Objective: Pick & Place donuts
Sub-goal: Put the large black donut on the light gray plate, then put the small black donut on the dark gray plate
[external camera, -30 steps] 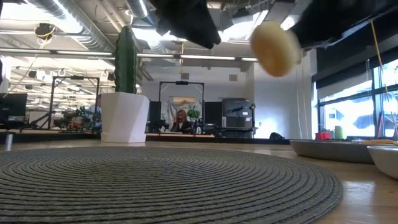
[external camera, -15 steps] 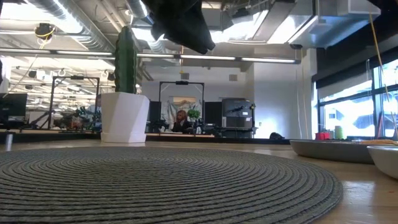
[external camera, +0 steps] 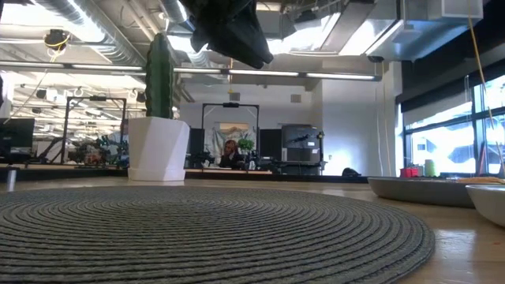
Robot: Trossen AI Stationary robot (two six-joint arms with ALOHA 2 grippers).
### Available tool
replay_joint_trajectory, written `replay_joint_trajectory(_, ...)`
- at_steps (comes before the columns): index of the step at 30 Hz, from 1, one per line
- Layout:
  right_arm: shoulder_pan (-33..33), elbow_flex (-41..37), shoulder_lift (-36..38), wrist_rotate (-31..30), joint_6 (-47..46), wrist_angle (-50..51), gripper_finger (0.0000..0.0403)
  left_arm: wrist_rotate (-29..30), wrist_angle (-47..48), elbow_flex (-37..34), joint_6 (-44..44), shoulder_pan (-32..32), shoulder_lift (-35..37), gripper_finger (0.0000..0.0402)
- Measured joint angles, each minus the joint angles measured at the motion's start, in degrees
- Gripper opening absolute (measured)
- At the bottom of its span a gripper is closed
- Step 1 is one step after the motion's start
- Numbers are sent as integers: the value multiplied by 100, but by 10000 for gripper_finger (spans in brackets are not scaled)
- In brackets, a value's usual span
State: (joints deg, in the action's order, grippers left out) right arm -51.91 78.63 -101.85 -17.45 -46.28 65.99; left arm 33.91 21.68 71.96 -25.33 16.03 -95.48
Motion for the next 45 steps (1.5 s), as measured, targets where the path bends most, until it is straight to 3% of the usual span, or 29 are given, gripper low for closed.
replay_joint_trajectory(5,-17,106,-317,254,-13,27,0,2,-1,0,1,0,0,125)
replay_joint_trajectory(15,-15,81,-440,214,3,27,7,-2,0,0,3,0,0,125)
replay_joint_trajectory(33,-2,175,-440,157,5,344,140,-90,17,0,99,0,0,127)
replay_joint_trajectory(37,-18,504,-440,-194,-18,793,154,-198,619,-9,314,0,63,127)
replay_joint_trajectory(41,-56,540,-244,-814,-29,756,157,-451,1669,-9,-503,31,322,125)
replay_joint_trajectory(45,52,213,106,-857,359,180,157,-801,2623,-9,-1181,224,470,123)
